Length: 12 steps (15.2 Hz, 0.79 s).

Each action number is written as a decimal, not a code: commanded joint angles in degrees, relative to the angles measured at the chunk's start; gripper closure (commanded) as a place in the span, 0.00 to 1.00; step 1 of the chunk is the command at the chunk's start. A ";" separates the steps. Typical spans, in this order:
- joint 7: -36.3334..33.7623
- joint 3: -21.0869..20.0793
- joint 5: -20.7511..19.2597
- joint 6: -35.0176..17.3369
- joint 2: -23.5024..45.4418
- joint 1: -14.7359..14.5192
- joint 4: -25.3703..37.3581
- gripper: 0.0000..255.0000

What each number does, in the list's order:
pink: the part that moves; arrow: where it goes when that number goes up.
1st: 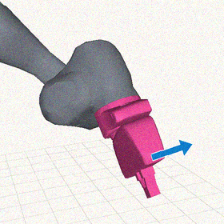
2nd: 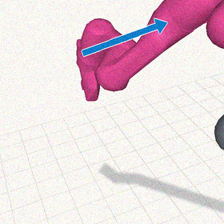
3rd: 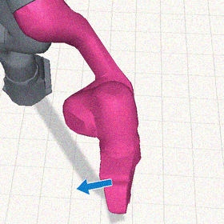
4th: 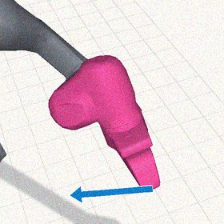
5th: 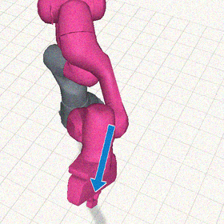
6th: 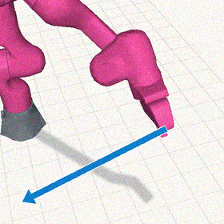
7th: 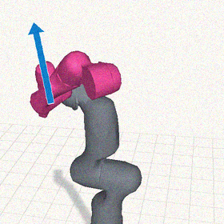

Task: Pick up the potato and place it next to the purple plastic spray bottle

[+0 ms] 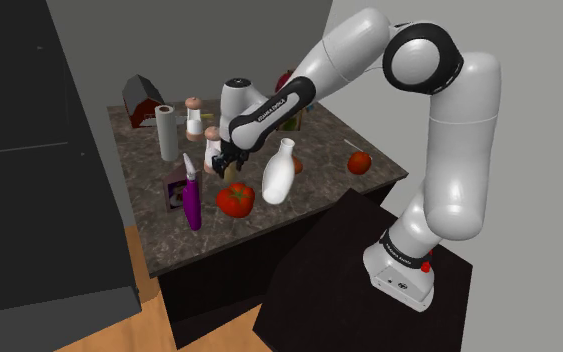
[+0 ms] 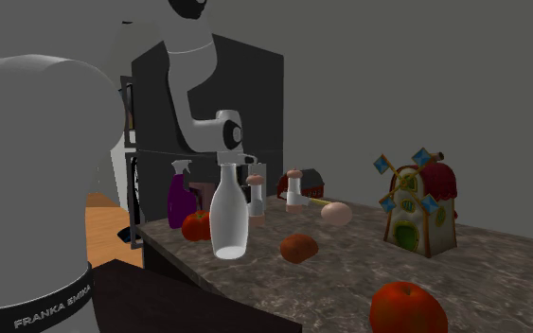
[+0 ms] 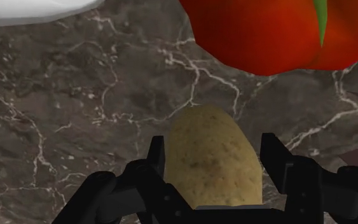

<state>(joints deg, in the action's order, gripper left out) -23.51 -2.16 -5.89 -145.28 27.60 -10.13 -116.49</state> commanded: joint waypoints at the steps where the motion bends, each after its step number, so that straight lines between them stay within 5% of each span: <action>1: -0.20 0.11 -0.17 -1.18 1.17 -0.11 0.01 1.00; 12: -0.46 0.32 -0.43 -3.15 3.49 -0.26 0.37 1.00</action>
<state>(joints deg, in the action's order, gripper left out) -23.97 -1.83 -6.32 -148.44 31.09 -10.39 -116.12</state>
